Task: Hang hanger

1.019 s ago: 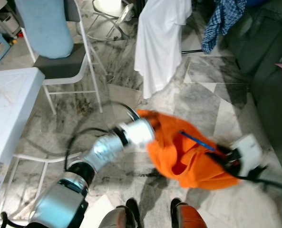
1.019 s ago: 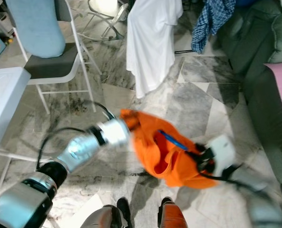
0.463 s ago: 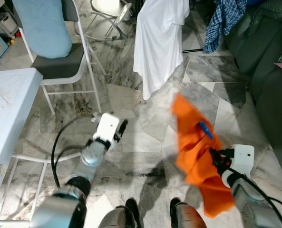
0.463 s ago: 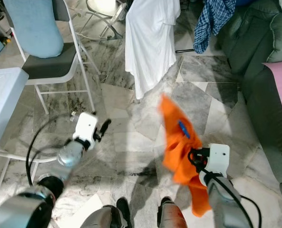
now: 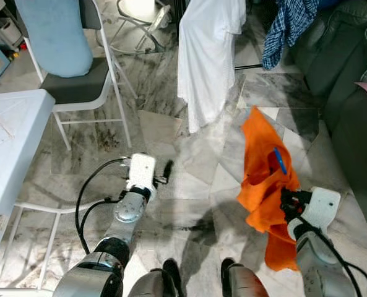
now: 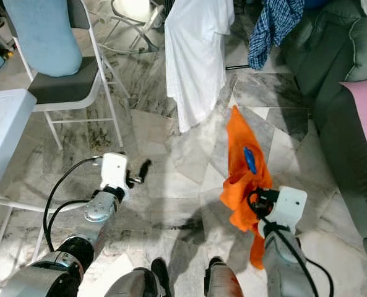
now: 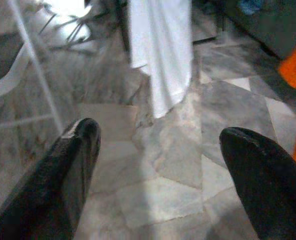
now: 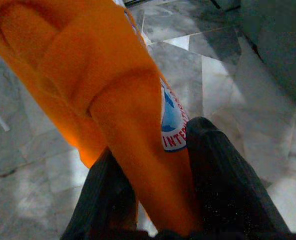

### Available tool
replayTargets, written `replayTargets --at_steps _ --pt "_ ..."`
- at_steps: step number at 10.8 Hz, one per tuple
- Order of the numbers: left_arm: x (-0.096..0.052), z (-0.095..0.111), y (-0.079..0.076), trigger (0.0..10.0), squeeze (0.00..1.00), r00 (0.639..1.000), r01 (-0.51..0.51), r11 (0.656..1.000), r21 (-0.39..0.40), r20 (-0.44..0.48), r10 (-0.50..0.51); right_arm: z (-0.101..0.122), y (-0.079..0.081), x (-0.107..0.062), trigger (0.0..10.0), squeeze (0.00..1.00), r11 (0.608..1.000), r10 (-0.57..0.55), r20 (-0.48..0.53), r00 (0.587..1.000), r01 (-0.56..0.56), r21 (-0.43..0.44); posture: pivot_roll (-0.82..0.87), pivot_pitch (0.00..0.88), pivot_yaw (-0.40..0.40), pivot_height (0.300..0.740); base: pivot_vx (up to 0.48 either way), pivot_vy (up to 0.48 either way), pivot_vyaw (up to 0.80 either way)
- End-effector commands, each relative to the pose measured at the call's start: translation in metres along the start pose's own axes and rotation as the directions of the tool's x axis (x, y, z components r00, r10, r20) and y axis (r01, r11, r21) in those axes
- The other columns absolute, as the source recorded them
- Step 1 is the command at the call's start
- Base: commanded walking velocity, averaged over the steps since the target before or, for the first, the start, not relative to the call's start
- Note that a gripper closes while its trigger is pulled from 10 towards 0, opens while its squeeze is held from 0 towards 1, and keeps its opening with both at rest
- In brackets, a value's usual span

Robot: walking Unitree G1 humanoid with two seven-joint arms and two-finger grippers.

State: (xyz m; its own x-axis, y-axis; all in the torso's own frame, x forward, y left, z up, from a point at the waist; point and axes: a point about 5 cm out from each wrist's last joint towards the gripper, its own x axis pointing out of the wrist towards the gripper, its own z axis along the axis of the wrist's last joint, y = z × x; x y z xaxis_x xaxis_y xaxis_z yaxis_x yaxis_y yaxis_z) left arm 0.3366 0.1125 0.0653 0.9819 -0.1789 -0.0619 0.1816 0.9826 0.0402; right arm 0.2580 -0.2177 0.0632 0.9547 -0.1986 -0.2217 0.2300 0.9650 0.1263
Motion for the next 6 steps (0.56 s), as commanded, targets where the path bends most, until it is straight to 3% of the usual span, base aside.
replayTargets --at_steps 1,2,3,4,6 --pt "-0.009 -0.016 0.013 10.0 0.20 0.995 -0.065 0.998 -0.011 -0.070 0.064 -0.003 0.006 0.001 0.0 0.00 1.000 0.010 0.007 1.000 -0.010 0.016 -0.26 0.169 0.116 0.740 0.000 0.000 0.00" --pt "-0.010 -0.018 0.016 10.0 0.00 0.993 -0.080 0.997 -0.001 -0.085 0.080 -0.004 0.010 0.003 0.0 0.00 0.999 0.022 0.007 1.000 -0.022 0.025 -0.26 0.160 0.115 0.740 0.000 0.000 0.00" --pt "-0.013 -0.021 0.027 10.0 0.00 0.986 -0.133 0.991 -0.023 -0.107 0.130 -0.006 0.020 0.009 0.0 0.00 0.999 0.054 -0.005 0.999 -0.053 0.011 -0.25 0.136 0.113 0.740 0.000 0.000 0.00" --pt "-0.012 -0.019 0.034 10.0 0.00 0.982 -0.163 0.986 -0.036 -0.105 0.158 -0.005 0.025 0.014 10.0 0.00 0.998 0.068 -0.002 0.998 -0.068 0.010 -0.24 0.119 0.105 0.740 0.000 0.000 0.00" --pt "-0.006 -0.011 0.029 10.0 0.00 0.986 -0.151 0.987 -0.053 -0.084 0.146 -0.001 0.029 0.022 10.0 0.00 0.997 0.078 0.022 0.997 -0.079 0.008 -0.23 0.080 0.096 0.740 0.000 0.000 0.00"
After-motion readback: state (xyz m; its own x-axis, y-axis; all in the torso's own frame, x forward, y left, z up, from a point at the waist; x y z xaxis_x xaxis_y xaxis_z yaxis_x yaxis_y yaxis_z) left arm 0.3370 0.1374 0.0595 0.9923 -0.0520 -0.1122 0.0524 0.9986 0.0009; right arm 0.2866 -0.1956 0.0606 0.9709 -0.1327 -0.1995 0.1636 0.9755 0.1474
